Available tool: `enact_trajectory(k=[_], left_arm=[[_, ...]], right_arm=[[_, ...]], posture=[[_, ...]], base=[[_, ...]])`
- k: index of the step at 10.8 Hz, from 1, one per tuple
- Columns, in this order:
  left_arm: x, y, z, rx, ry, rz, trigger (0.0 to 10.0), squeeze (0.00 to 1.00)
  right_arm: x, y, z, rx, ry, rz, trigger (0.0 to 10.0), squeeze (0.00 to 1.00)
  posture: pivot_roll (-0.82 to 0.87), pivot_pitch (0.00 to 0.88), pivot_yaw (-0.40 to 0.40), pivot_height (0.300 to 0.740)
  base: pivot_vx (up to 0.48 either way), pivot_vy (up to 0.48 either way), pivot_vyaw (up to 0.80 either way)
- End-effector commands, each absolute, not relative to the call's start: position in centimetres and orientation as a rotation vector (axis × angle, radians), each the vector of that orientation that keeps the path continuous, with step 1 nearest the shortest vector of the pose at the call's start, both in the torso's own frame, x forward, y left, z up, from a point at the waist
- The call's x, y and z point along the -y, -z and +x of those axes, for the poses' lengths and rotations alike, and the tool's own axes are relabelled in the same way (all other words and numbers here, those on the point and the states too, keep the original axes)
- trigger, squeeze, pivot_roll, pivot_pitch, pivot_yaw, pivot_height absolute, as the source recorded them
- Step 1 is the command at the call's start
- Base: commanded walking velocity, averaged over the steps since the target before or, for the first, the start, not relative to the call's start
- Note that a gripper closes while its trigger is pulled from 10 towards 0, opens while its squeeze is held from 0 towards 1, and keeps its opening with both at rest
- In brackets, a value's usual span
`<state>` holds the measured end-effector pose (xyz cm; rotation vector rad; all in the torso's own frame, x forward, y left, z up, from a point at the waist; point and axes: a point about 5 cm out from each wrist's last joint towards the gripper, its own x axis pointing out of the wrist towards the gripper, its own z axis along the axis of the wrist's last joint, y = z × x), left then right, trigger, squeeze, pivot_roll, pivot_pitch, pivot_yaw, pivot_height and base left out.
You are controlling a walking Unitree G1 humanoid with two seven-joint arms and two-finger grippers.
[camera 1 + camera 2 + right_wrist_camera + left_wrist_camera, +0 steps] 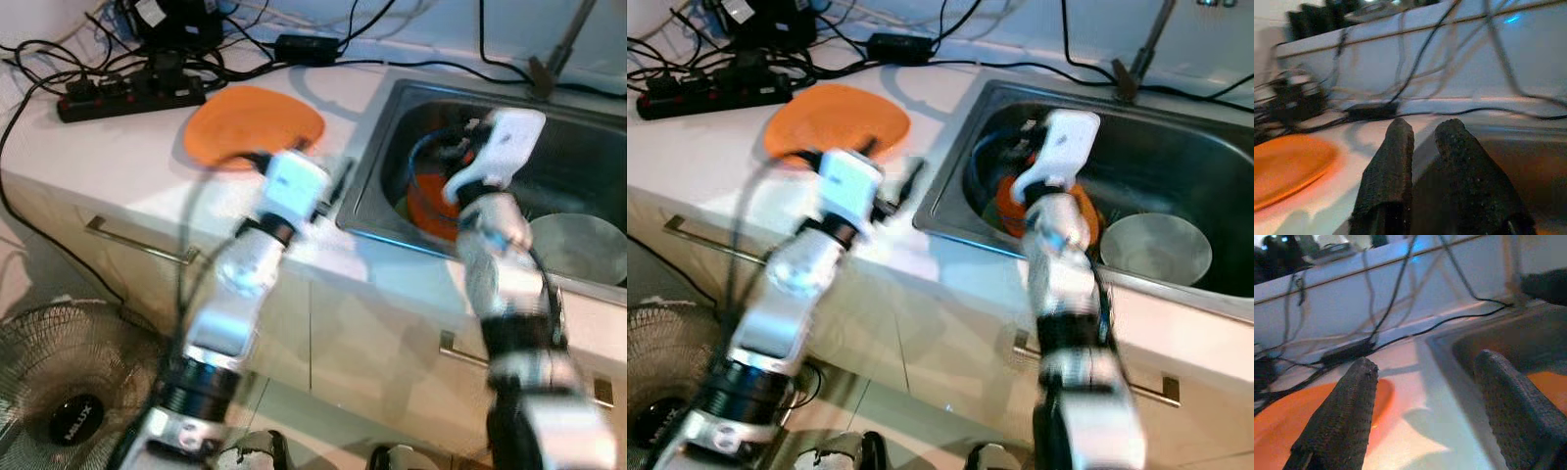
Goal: Kitchen organization
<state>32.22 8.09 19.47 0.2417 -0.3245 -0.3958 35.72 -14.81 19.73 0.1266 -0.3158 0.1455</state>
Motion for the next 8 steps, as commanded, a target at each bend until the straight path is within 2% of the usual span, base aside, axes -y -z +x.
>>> enact_trajectory(k=[1, 3, 4, 6, 8], left_arm=[[-8.4, -19.6, 32.5, 0.328, 0.374, 0.253, 10.0, 0.0], [-10.3, -19.8, 33.0, 0.343, 0.287, 0.255, 10.0, 0.0], [-10.4, -19.7, 33.1, 0.334, 0.271, 0.277, 10.0, 0.0], [-12.3, -19.2, 33.2, 0.309, 0.257, 0.331, 10.0, 0.0], [-14.7, -20.3, 34.2, 0.299, 0.275, 0.561, 10.0, 0.0]], right_arm=[[14.3, -20.2, 35.5, 0.323, -0.179, 0.13, 10.0, 0.0], [14.7, -20.6, 34.4, 0.335, -0.158, 0.147, 10.0, 0.0], [14.8, -20.6, 34.0, 0.339, -0.155, 0.145, 10.0, 0.0], [14.1, -19.3, 33.2, 0.29, -0.175, 0.146, 10.0, 0.0], [12.3, -17.9, 32.9, 0.233, -0.198, 0.194, 10.0, 0.0]], posture=[[0.03, 0.076, 0.026, 0.74], [0.03, 0.084, 0.024, 0.74], [0.03, 0.088, 0.023, 0.74], [0.03, 0.094, 0.025, 0.74], [0.04, 0.09, 0.035, 0.74]], base=[[0.0, 0.0, 0.0], [0.0, 0.0, 0.0], [0.0, 0.0, 0.0], [0.0, 0.0, 0.0], [0.0, 0.0, 0.0]])
